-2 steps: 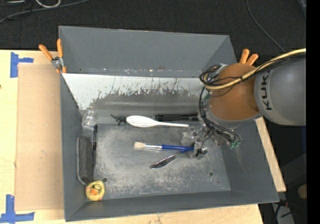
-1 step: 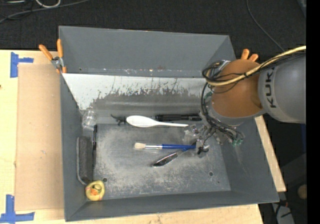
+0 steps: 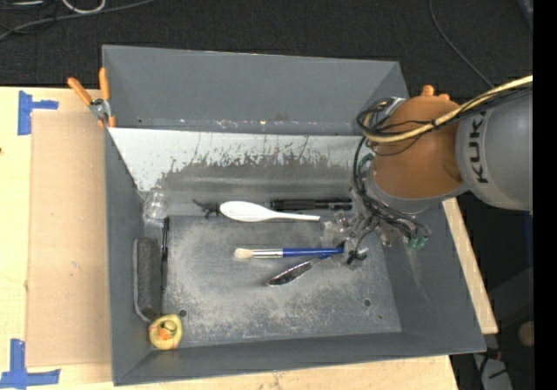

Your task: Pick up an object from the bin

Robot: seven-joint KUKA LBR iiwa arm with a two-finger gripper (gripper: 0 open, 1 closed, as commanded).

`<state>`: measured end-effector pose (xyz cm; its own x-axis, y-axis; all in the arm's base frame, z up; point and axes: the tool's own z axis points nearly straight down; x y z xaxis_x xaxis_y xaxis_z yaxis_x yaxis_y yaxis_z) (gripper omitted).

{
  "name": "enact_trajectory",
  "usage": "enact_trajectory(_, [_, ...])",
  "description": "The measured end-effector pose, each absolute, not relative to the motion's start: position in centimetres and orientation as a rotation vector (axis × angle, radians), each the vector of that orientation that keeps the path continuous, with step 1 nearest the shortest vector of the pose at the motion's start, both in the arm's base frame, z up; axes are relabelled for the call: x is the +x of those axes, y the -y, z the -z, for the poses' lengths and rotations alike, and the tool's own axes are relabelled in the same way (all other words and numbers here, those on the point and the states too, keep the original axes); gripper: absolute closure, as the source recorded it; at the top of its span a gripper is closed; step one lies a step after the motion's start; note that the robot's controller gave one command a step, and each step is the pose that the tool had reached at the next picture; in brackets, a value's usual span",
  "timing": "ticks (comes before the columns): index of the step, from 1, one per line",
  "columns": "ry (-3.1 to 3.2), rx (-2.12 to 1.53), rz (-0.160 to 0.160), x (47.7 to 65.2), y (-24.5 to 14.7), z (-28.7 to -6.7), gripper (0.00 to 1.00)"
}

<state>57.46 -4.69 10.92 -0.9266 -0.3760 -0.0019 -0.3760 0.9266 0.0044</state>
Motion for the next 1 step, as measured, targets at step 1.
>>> enact_trajectory(1, [-3.082, -0.602, -0.007, 57.49, 4.68, -12.02, 1.00])
